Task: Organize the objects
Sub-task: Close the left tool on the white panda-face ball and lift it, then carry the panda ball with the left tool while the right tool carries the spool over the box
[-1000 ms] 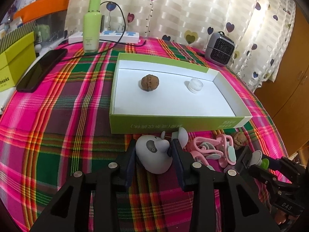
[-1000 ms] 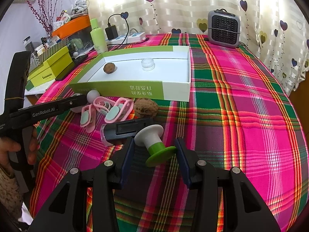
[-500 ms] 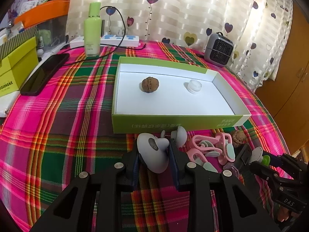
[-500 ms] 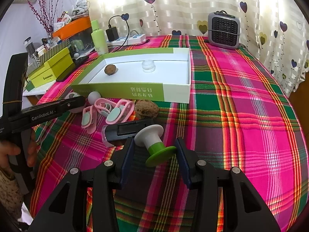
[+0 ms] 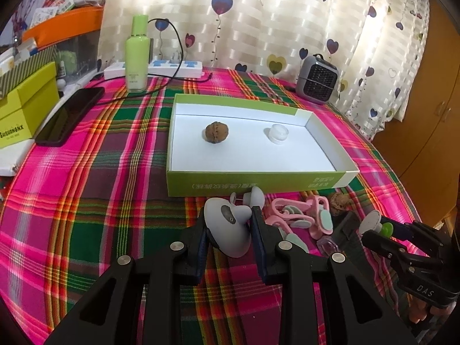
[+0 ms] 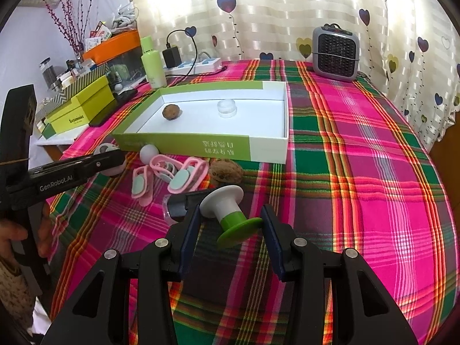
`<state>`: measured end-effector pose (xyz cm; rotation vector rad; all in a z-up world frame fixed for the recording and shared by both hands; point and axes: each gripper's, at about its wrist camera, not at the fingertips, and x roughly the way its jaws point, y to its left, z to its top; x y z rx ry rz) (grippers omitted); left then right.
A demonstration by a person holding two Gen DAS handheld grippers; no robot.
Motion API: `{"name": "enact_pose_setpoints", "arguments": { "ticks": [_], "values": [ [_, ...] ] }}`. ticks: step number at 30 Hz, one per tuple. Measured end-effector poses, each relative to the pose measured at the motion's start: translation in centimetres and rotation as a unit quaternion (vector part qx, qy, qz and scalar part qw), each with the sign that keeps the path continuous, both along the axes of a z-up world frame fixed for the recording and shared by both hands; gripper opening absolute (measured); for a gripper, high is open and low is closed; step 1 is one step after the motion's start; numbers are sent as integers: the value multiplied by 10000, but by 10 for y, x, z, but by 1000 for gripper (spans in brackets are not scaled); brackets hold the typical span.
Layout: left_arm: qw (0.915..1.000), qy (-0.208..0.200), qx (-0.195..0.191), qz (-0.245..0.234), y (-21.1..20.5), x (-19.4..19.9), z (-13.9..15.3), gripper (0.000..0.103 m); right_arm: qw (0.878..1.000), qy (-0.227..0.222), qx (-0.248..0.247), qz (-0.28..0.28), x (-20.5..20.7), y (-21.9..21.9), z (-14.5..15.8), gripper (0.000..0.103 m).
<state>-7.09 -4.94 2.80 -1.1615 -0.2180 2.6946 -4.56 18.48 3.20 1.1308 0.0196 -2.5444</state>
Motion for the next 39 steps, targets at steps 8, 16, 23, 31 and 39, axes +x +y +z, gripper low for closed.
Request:
{"name": "enact_pose_setpoints", "arguments": {
  "ticks": [8,16,23,31,39],
  "values": [
    [10000,85,7,-34,2,2,12,25,9999,77,-90,87,-2,-3,13,44],
    [9997,190,14,-143,9,-6,24,25,9996,225,-73,168,-13,-8,29,44],
    [9994,252,-15,-254,17,-20,31,25,9993,310,-41,224,-33,-10,37,44],
    [9988,243,13,-418,29,-43,32,25,9993,293,14,234,-60,-12,36,44],
    [9984,215,17,-522,38,-72,31,25,9996,213,47,179,-95,-10,35,44]
  ]
}}
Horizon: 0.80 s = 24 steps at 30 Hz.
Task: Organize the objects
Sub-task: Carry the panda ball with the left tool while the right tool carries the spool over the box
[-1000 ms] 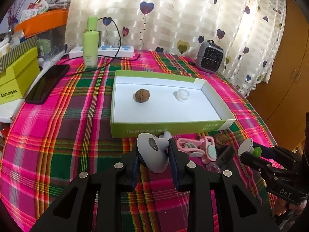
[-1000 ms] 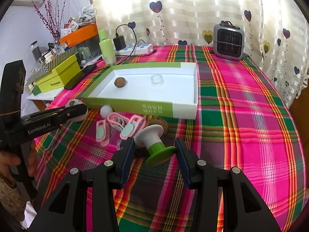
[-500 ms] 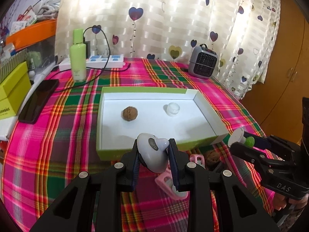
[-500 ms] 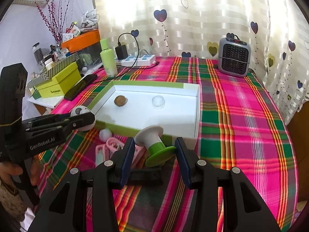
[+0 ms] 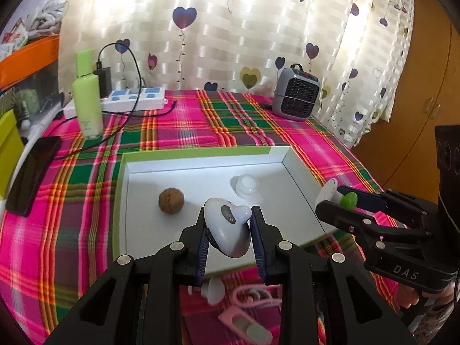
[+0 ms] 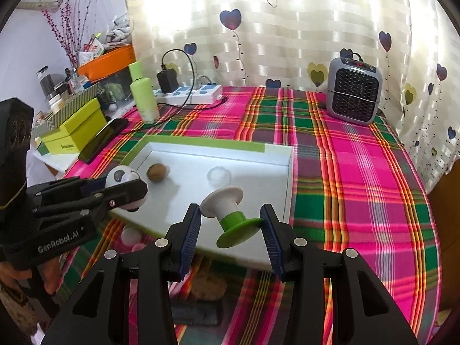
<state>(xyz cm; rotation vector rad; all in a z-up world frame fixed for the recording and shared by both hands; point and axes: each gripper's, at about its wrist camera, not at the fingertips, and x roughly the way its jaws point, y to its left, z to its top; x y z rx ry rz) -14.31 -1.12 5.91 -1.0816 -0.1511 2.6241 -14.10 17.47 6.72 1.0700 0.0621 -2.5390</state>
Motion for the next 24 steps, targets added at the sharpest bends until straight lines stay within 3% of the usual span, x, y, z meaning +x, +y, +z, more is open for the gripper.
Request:
{"name": "enact_pose_setpoints", "arguments": {
  "ticks": [24],
  "values": [
    [9992,-383,-112,-57,13,-66,-27,25,9986,-421,327,-38,-89,-17,-33,44]
  ]
}}
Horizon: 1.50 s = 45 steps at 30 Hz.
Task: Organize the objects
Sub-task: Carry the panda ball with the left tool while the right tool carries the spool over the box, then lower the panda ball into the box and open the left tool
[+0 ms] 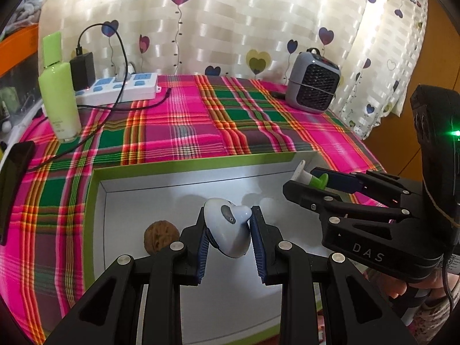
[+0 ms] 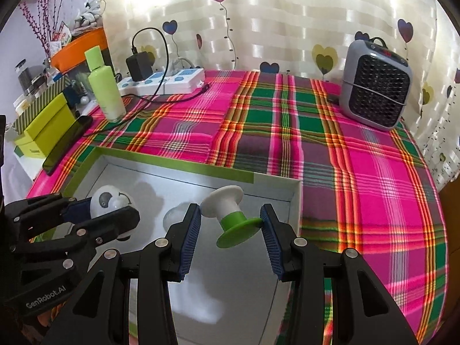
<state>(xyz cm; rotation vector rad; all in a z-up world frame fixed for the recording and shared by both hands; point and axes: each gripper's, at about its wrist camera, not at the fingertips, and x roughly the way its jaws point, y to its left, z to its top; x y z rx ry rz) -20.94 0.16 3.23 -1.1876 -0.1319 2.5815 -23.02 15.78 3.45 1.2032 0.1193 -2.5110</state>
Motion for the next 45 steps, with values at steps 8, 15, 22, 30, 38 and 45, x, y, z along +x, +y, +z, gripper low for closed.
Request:
{"name": "enact_pose_setpoints", "arguments": {
  "ticks": [8,15,22,30,38,45],
  "values": [
    [9999,-122,-18,8,0,-12,-7,25,10000,-31,66,21,-6,-2,-6,44],
    [9998,-193,-60,-23,3,-14,-12,25,9999,20,156,47,-8,-5,-9,44],
    [9997,-219,-121,-5,4,-14,-14,25,9998,34,199,40,-9,-7,-10,44],
    [9995,-282,-124,70,1,-15,-16,26,9997,46,222,33,-8,-7,-11,44],
    [9994,-282,-154,105,1,-14,-17,30,9999,62,160,-5,-7,-7,-10,44],
    [9994,-277,-146,120,0,-13,-16,40,9999,92,43,-116,-7,-2,-8,45]
  ]
}}
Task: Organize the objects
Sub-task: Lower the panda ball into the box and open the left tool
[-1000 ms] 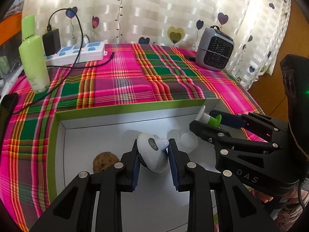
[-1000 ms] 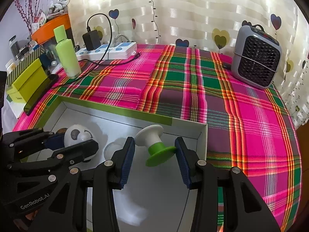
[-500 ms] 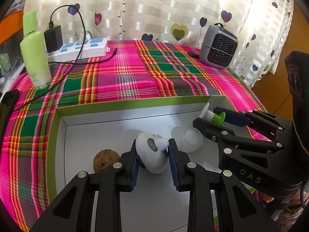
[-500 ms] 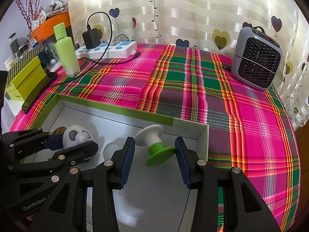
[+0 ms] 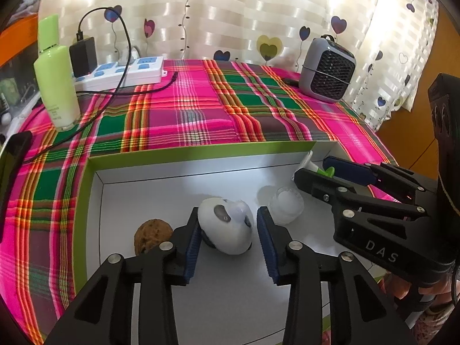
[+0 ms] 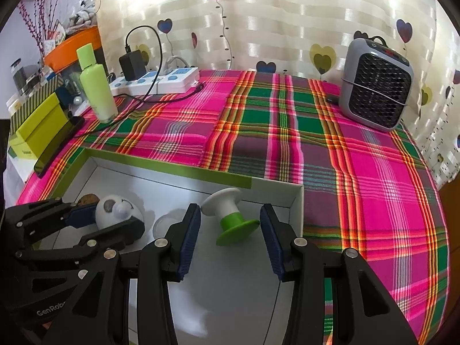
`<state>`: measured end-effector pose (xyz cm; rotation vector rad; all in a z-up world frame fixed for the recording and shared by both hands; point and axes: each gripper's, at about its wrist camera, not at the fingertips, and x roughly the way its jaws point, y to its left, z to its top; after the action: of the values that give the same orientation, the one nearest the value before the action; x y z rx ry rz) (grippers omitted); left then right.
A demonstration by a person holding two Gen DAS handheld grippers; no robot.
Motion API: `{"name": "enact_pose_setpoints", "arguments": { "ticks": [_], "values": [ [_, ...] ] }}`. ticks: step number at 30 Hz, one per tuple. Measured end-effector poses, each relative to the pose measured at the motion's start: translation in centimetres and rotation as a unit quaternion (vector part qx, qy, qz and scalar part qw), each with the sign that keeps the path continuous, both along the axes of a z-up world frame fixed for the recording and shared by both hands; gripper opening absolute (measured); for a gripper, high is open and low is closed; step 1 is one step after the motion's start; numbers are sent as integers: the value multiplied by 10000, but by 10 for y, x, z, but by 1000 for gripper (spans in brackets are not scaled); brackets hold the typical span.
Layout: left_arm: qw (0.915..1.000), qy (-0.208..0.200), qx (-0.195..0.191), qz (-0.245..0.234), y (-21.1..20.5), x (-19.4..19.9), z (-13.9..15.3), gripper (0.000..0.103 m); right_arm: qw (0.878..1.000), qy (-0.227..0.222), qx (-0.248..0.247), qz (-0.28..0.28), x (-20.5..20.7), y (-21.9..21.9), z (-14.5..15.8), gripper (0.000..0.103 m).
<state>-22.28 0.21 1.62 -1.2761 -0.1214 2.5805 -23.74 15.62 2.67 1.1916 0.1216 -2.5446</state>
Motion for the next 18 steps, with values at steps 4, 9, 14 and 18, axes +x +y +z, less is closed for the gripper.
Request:
{"name": "enact_pose_setpoints", "arguments": {
  "ticks": [4,9,14,18],
  "values": [
    [10000,29,-3,5,0,4,2,43,10000,-8,-63,-56,2,4,1,46],
    [10000,70,4,11,0,10,6,45,9999,32,-124,-69,7,6,5,47],
    [9999,90,17,55,-3,16,9,46,9999,59,-124,-81,13,7,7,51],
    [9998,188,26,60,-5,25,14,47,9997,76,-191,-138,19,10,10,51]
  ]
}}
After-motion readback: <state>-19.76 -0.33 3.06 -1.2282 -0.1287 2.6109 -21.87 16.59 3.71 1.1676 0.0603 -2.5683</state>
